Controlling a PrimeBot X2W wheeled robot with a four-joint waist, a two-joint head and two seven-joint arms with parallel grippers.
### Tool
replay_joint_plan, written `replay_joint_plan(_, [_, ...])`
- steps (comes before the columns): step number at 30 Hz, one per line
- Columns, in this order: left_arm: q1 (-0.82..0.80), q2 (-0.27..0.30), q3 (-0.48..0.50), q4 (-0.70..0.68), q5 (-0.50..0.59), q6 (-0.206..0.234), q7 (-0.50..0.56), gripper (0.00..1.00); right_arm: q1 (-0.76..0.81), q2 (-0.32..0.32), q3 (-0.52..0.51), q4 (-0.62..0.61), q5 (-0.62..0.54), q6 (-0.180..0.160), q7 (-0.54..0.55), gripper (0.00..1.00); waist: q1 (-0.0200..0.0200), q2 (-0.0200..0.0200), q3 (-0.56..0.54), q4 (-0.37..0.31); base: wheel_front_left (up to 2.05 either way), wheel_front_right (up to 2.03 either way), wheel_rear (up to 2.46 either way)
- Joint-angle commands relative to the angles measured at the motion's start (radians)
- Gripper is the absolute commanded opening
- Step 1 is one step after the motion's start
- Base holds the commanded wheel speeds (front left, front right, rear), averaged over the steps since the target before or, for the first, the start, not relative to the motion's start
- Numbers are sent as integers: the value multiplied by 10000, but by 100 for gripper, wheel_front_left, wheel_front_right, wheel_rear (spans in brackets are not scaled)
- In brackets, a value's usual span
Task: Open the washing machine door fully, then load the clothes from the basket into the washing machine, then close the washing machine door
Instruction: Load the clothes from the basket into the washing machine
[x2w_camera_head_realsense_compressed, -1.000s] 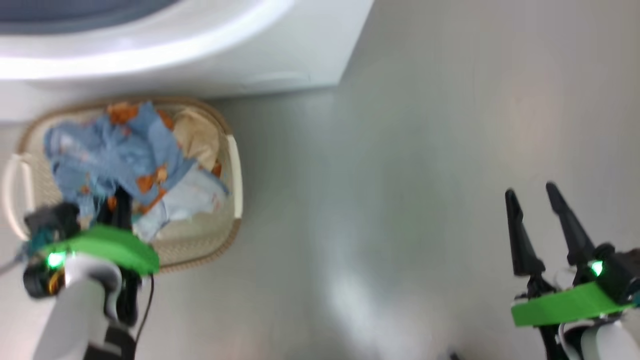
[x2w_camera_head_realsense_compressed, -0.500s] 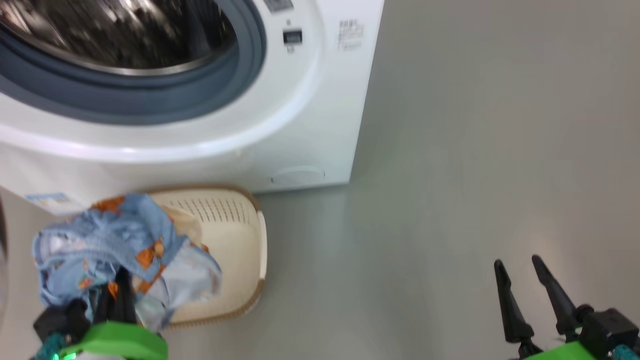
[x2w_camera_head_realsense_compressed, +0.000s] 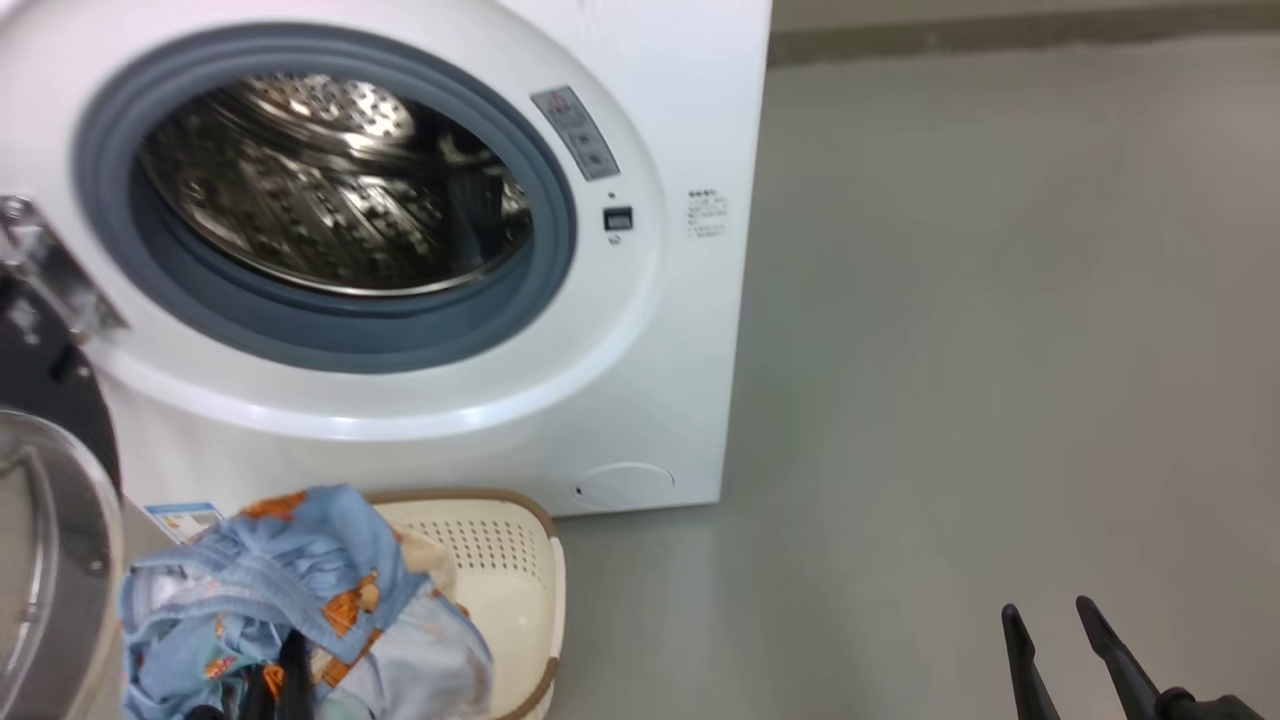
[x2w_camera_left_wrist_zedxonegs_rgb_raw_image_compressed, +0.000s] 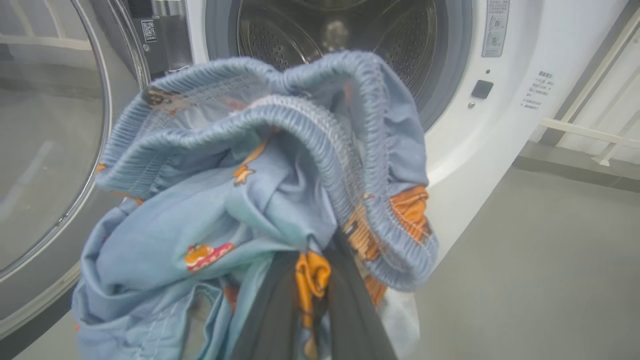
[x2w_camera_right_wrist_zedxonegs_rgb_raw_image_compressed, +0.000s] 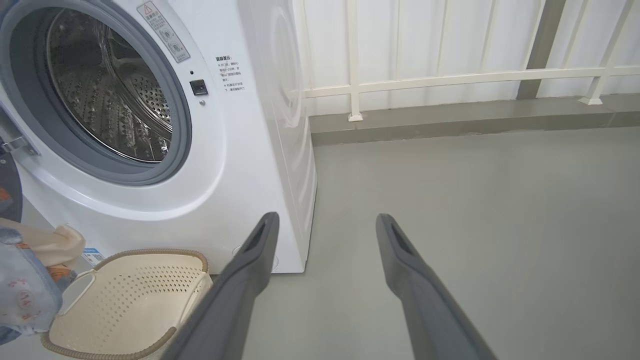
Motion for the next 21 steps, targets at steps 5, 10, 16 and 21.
replay_joint_plan(5, [72, 122, 306, -736, 150, 39, -137, 0, -16, -81, 230, -280, -148, 16, -48, 100, 0, 0, -660, 511, 0, 0, 0])
replay_joint_plan(10, [302, 121, 231, -941, 252, -6, -137, 0, 47, -68, 218, -277, -175, 16, -48, 100, 0, 0, -867, 721, 0, 0, 0])
replay_joint_plan(16, [473, 121, 55, -1130, 315, 49, -137, 0, 106, -74, 191, -262, -227, 16, -48, 100, 0, 0, -1053, 838, 0, 0, 0])
replay_joint_plan(21, [540, 120, 13, -1177, 385, 40, -137, 0, 127, -55, 261, -268, -291, 16, -48, 100, 0, 0, -1126, 819, 0, 0, 0])
